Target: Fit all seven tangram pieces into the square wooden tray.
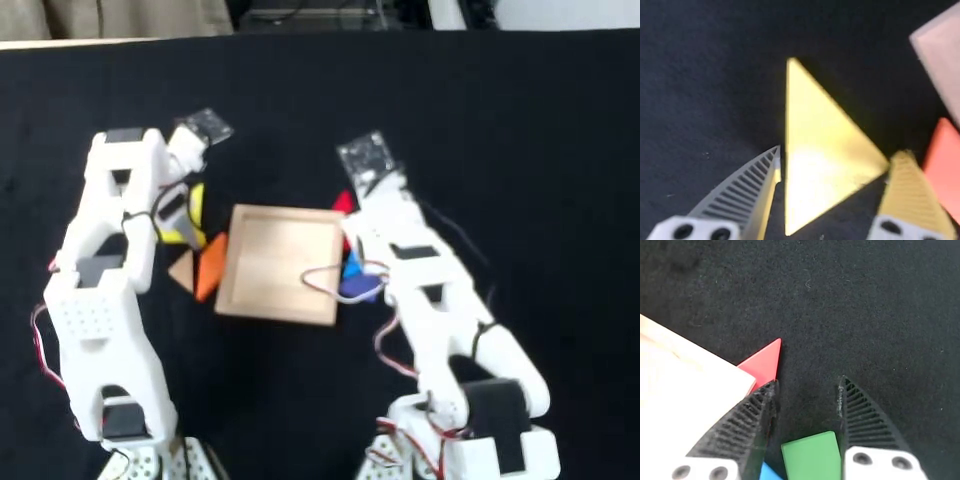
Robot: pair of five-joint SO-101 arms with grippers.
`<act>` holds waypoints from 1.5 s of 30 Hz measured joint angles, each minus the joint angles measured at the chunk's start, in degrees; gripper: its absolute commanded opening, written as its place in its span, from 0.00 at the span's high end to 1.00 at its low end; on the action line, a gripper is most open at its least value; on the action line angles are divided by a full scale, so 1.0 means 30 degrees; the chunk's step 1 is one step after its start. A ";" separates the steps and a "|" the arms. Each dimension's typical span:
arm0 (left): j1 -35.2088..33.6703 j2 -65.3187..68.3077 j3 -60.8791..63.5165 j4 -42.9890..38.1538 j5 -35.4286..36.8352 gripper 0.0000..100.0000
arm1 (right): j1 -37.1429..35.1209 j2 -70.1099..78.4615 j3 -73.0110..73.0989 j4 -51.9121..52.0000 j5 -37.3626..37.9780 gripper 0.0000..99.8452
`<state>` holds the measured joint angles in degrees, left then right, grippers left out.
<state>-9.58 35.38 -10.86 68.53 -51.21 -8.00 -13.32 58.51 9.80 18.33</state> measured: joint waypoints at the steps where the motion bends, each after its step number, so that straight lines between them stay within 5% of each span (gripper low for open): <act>1: 0.0029 0.0000 0.0000 0.0059 0.0000 0.77 | 0.0000 0.0000 0.0000 0.0000 0.0000 0.81; 15: 0.0029 -0.0059 -0.0440 0.0527 0.0088 0.77 | 0.0000 0.0000 0.0000 0.0000 0.0000 0.81; 24: 0.0821 -0.0879 -0.4689 0.6007 0.3018 0.77 | 0.0000 0.0000 0.0000 0.0000 0.0000 0.81; 29: 0.1788 -0.1758 -0.6769 0.9670 0.5890 0.77 | 0.0000 0.0000 0.0000 0.0000 0.0000 0.81; 34: 0.2930 -0.2344 -0.7033 1.0520 1.1165 0.77 | 0.0000 0.0000 0.0000 0.1553 0.0000 0.81; 38: 0.3897 -0.2667 -0.6388 1.0579 1.4652 0.77 | -0.0029 0.0000 0.0000 0.2637 0.0000 0.92; 40: 0.4484 -0.2872 -0.5978 1.0579 1.5766 0.77 | -0.0469 0.0000 0.0000 0.2637 0.0000 0.99; 45: 0.5128 -0.3634 -0.5128 1.0579 1.6762 0.77 | -0.2081 0.0000 0.0000 0.2637 0.0059 0.97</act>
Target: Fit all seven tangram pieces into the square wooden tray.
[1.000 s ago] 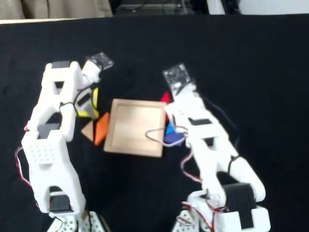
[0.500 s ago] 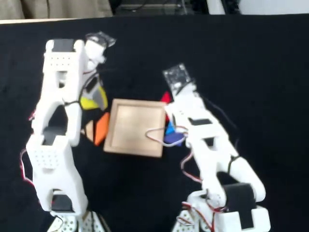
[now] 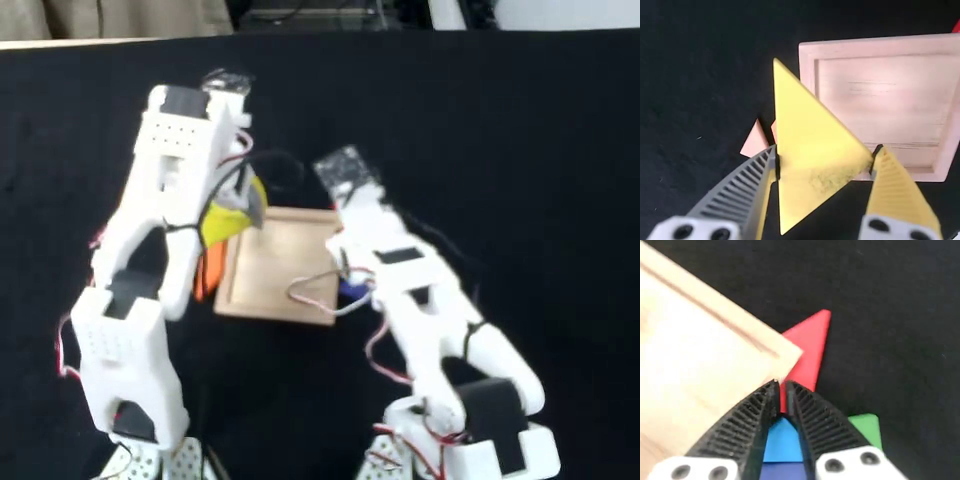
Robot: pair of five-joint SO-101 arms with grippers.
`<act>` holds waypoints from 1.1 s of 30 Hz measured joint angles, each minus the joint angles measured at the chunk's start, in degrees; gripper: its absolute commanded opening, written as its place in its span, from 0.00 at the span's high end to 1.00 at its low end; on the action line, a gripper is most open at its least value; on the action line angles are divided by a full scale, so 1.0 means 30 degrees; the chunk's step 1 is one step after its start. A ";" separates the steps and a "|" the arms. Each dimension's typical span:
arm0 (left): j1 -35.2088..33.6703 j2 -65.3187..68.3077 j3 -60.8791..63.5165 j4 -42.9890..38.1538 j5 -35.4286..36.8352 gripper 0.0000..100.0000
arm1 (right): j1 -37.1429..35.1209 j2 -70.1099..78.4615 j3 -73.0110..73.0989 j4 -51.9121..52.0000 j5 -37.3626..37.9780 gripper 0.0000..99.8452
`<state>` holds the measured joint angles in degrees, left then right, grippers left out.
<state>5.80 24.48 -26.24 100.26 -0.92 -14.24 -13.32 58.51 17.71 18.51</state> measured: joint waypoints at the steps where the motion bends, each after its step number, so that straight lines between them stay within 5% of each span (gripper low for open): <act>1: -0.0029 -0.0234 0.0147 0.0000 0.0059 0.77 | -0.0117 0.0000 0.0000 0.0000 0.0000 0.97; 9: -0.0733 -0.2168 0.1436 0.0000 0.0088 0.77 | 0.1524 0.0029 -0.0821 0.1026 -0.0059 0.99; 26: 0.0205 -0.3341 0.6095 -0.1436 0.0147 0.77 | -0.1377 0.4396 -0.4806 0.2139 -0.0059 0.99; 33: 0.0205 -0.3341 0.6300 -0.1582 0.3018 0.77 | -0.0996 0.4396 -0.5011 0.2256 0.1143 0.99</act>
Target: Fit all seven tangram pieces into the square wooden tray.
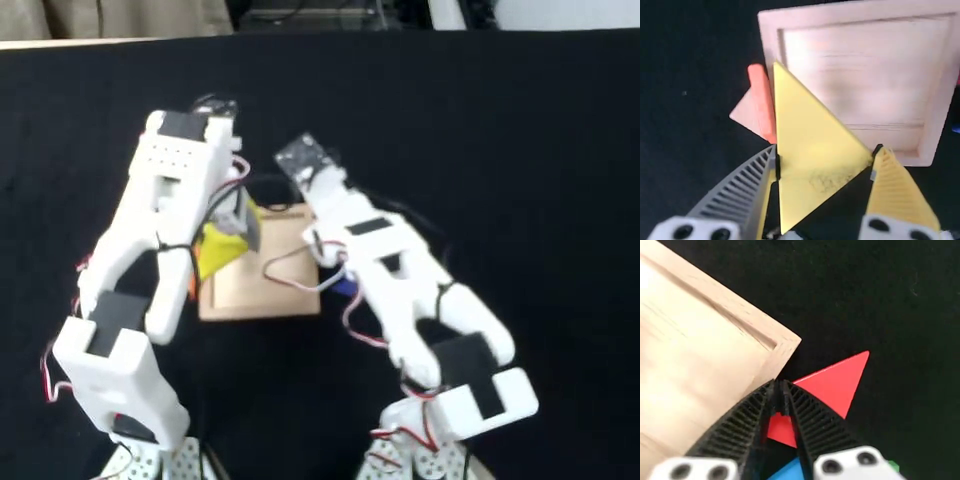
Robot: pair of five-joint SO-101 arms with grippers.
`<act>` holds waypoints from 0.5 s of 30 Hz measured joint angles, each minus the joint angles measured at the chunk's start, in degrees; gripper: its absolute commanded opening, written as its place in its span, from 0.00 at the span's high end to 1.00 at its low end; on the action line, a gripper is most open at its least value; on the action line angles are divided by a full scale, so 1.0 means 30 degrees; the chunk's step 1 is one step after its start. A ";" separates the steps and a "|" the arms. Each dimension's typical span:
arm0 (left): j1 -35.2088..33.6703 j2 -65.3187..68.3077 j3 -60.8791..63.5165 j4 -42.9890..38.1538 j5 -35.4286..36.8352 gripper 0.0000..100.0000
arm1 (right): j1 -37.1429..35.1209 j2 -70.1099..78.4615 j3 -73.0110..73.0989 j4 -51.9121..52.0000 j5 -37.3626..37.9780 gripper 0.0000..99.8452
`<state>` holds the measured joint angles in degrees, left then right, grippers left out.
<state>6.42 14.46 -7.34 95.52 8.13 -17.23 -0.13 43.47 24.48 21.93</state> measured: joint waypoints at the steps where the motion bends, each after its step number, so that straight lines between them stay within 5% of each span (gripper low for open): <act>1: 0.0000 0.0000 0.0176 0.0000 0.0527 0.77 | 0.0234 -0.0264 0.0000 0.0000 -0.0029 0.99; 8: 0.0000 0.0000 0.2491 -0.1407 0.3868 0.77 | 0.0176 -0.4190 0.2374 0.0000 0.0029 0.99; 15: 0.0000 0.0000 0.4396 -0.4923 0.4308 0.77 | 0.2608 -0.6886 0.5832 -0.3311 0.0088 0.99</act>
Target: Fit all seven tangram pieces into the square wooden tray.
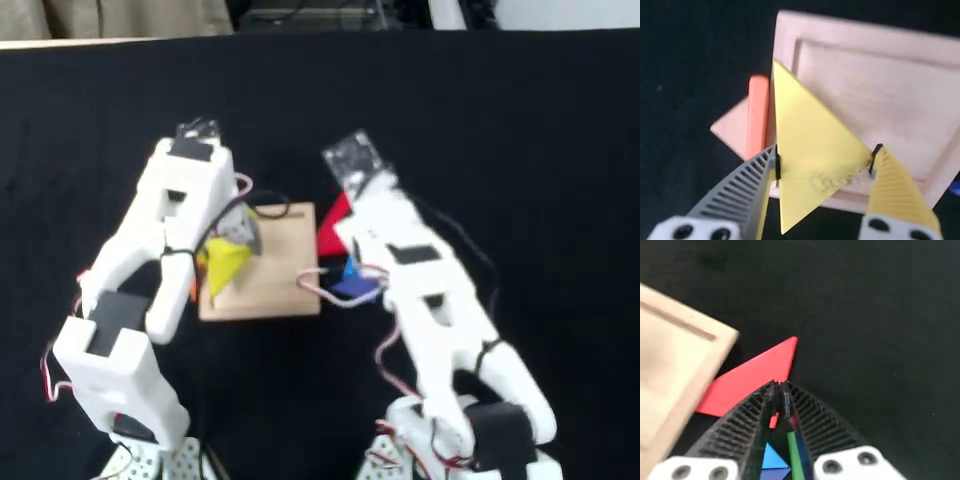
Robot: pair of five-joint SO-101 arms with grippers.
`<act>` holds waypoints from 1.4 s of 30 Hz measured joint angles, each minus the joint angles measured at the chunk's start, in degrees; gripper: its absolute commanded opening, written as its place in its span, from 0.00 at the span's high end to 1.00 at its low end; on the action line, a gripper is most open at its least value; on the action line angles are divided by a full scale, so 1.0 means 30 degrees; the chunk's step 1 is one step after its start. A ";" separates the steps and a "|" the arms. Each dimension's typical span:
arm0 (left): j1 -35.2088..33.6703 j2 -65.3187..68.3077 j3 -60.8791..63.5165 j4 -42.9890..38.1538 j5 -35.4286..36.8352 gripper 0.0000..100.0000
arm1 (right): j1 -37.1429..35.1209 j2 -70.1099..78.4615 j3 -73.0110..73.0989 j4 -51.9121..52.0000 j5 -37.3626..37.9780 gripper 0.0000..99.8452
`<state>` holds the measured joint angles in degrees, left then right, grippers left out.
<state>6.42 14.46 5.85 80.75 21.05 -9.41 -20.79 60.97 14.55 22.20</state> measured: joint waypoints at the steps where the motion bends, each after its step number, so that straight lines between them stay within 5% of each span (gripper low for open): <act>1: 0.0000 0.0000 0.0059 -0.0293 0.0000 0.77 | 0.0117 0.0000 0.0410 -0.0615 0.0000 0.99; 13: 0.1641 0.0000 0.1788 -0.1788 0.0000 0.77 | 0.0147 0.0000 0.0791 -0.1582 0.0000 0.99; 42: -0.0234 0.1788 0.0381 -0.0996 -0.2432 0.68 | 0.0234 0.0000 0.0791 -0.1641 0.0000 0.99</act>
<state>5.71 19.82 6.99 77.76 13.76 -8.70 -20.79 63.34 9.63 22.20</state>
